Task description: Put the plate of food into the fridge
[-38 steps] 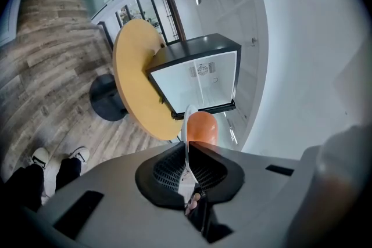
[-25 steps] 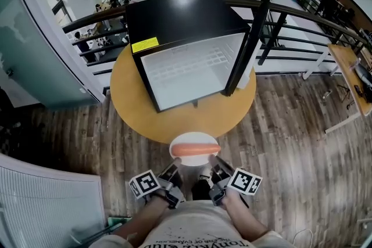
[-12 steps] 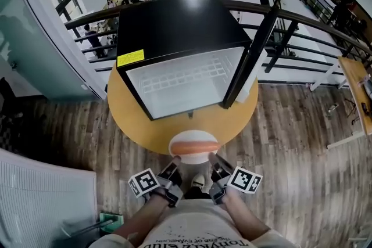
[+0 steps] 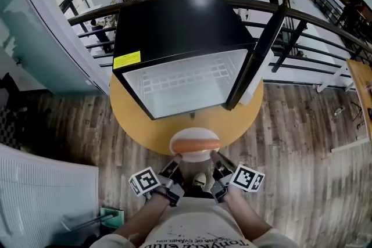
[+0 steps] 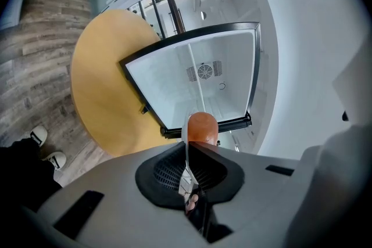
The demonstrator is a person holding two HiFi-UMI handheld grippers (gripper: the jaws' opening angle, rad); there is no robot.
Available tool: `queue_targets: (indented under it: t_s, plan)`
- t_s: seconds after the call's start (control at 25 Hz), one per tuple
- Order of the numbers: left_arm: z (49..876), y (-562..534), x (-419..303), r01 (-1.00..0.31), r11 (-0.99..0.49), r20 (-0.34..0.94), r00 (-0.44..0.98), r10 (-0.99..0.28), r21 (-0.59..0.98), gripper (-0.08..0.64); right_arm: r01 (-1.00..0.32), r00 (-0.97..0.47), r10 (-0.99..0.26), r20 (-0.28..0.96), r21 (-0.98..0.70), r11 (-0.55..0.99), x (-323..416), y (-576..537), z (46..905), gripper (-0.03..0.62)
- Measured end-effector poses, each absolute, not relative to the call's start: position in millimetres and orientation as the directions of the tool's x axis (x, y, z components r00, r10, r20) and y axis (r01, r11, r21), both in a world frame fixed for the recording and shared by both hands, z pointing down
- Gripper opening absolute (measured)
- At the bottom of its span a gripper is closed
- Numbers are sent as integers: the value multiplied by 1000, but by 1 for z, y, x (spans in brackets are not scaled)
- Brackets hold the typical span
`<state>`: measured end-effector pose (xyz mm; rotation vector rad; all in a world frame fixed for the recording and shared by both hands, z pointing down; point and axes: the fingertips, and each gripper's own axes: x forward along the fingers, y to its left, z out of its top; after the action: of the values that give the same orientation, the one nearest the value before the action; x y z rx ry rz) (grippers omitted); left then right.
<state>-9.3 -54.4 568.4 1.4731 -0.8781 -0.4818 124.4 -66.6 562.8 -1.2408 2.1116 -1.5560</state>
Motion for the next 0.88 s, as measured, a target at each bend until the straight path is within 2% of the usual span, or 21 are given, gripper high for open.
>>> queue_targets:
  t_s: [0.88]
  plan:
    - [516, -160, -32, -212, 31, 156, 609, -777, 977, 32, -495, -609, -762, 220, -856, 149, 102, -174, 505, 51]
